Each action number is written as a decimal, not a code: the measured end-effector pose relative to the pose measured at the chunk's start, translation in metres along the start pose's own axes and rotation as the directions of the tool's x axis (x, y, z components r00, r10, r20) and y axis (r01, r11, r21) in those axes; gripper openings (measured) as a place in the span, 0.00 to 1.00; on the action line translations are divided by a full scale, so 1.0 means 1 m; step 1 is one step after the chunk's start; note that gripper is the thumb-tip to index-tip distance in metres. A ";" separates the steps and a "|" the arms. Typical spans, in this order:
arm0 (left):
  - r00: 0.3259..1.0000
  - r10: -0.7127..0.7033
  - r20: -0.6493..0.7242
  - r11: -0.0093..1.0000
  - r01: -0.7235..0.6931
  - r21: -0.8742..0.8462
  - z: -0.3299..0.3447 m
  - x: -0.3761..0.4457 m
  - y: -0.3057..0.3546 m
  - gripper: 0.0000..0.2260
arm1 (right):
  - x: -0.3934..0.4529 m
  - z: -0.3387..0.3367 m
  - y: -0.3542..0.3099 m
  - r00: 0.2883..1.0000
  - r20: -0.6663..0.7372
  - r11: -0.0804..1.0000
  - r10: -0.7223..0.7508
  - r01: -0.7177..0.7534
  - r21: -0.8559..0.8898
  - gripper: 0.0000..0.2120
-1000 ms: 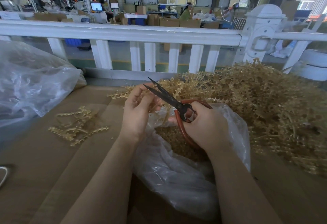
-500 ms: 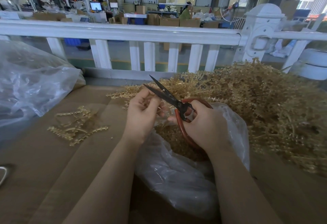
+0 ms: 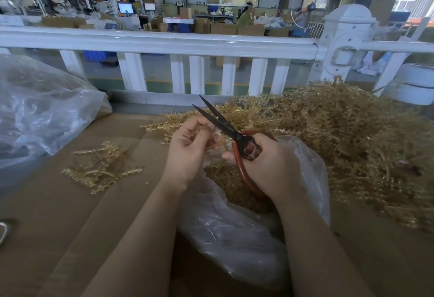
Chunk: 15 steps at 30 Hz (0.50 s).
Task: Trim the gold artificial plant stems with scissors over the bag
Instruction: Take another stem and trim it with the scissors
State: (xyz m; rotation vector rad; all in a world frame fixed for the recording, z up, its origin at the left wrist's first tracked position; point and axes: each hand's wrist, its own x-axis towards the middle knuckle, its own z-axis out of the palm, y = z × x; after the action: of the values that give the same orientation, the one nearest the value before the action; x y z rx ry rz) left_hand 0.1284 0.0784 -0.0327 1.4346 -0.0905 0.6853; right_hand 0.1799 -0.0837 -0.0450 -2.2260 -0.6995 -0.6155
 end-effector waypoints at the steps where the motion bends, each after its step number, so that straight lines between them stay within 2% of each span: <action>1: 1.000 0.002 0.005 1.000 -0.002 0.001 0.000 0.000 0.000 0.09 | 0.000 0.000 0.000 1.000 0.002 1.000 0.001 -0.001 0.011 0.21; 11: 1.000 -0.015 0.001 1.000 0.015 -0.027 0.000 -0.001 0.002 0.06 | 0.000 0.002 0.001 1.000 0.025 0.997 -0.005 0.003 0.075 0.30; 15: 0.997 -0.067 -0.039 0.994 0.063 -0.086 0.000 0.000 0.006 0.07 | 0.001 0.003 0.000 0.992 0.082 0.977 0.095 -0.109 0.185 0.33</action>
State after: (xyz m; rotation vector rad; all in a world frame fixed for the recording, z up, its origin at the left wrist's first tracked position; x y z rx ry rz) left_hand 0.1253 0.0779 -0.0276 1.3360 -0.0397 0.6504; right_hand 0.1812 -0.0818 -0.0463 -2.1010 -0.6481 -0.4010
